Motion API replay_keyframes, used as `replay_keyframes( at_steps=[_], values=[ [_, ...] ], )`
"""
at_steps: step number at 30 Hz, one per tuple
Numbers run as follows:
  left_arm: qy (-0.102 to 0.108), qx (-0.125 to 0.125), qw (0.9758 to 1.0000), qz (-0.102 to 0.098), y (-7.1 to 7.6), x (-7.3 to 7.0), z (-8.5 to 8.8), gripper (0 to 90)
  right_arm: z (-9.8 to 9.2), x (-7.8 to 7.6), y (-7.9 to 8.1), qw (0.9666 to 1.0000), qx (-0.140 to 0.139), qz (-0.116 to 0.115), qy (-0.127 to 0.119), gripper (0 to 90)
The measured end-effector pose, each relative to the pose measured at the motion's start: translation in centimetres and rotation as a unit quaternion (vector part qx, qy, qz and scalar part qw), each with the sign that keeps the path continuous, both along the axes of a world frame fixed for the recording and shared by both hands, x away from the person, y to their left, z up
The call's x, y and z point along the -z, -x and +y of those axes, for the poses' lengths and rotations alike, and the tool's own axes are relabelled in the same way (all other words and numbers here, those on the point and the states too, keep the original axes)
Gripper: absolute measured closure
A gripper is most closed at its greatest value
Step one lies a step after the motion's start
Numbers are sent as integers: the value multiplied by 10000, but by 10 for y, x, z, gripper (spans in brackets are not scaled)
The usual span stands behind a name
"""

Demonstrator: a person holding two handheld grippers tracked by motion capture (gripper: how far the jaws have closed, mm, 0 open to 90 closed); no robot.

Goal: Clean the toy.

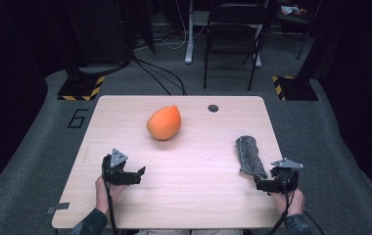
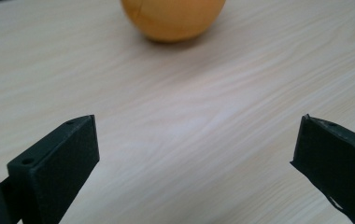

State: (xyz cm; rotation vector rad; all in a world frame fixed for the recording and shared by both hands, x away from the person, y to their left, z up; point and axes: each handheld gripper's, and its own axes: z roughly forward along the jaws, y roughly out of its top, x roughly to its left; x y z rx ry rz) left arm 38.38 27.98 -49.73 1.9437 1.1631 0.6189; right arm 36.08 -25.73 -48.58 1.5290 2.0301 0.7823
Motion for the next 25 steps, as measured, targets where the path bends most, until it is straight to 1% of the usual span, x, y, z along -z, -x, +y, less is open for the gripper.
replay_keyframes(
  at_steps=[1, 2, 3, 4, 5, 6, 7, 8, 9, 10, 11, 12, 13, 14, 15, 16, 17, 18, 20, 21, 25],
  values=[
    [-47, -59, 10000, 48, 0, 4, 5, 0, 0, 9, 0, 9999, -17, 79, 126, 0],
    [-103, -170, 9997, 133, 2, 10, 12, 0, 1, 13, 0, 9998, 5, 157, 151, 0],
    [-143, -190, 9996, 161, 2, 13, 16, 0, 1, 16, 0, 9995, 1, 212, 225, 0],
    [-143, -190, 9996, 161, 2, 13, 16, 0, 2, 19, 1, 9993, -38, 242, 292, 0],
    [-260, -269, 9990, 253, 3, 21, 21, 0, 2, 22, 1, 9991, -33, 283, 328, 0],
    [-307, -274, 9986, 345, 3, 24, 24, 0, 2, 24, 0, 9988, -55, 303, 389, 0],
    [-307, -274, 9986, 345, 3, 24, 24, 0, 2, 24, 0, 9988, -55, 303, 389, 0],
    [-271, -298, 9984, 395, 3, 28, 27, 0, 1, 29, 0, 9983, -106, 385, 432, 0],
    [-282, -318, 9980, 474, 3, 31, 29, 0, 1, 29, 0, 9983, -106, 385, 432, 0],
    [-277, -354, 9974, 571, 2, 34, 31, 0, 0, 31, 1, 9988, -62, 366, 331, 0],
    [-295, -356, 9970, 614, 2, 34, 32, 0, -2, 32, 1, 9990, -70, 375, 236, 0],
    [-295, -356, 9970, 614, 2, 34, 32, 0, -2, 32, 1, 9990, -70, 375, 236, 0],
    [-312, -357, 9972, 586, 2, 34, 31, 0, -3, 33, 1, 9993, -54, 327, 156, 0],
    [-252, -328, 9971, 632, 0, 35, 33, 0, -8, 36, 2, 9994, -18, 335, -85, 0],
    [-252, -328, 9971, 632, 0, 35, 33, 0, -11, 39, 2, 9996, -31, 232, -167, 0],
    [-256, -297, 9971, 646, -1, 34, 33, 0, -13, 40, 4, 9997, -90, 123, -185, 0],
    [-256, -297, 9971, 646, -1, 34, 33, 0, -13, 40, 4, 9997, -90, 123, -185, 0],
    [-254, -268, 9970, 682, -1, 34, 34, 0, -15, 43, 6, 9996, -180, -33, -196, 0],
    [-251, -261, 9971, 676, -1, 34, 34, 0, -14, 43, 7, 9996, -111, -49, -255, 0],
    [-262, -235, 9971, 680, -1, 34, 34, 0, -15, 44, 7, 9996, -150, -76, -218, 0],
    [-262, -233, 9971, 682, -1, 34, 34, 0, -15, 44, 8, 9996, -143, -112, -223, 0]
  ],
)
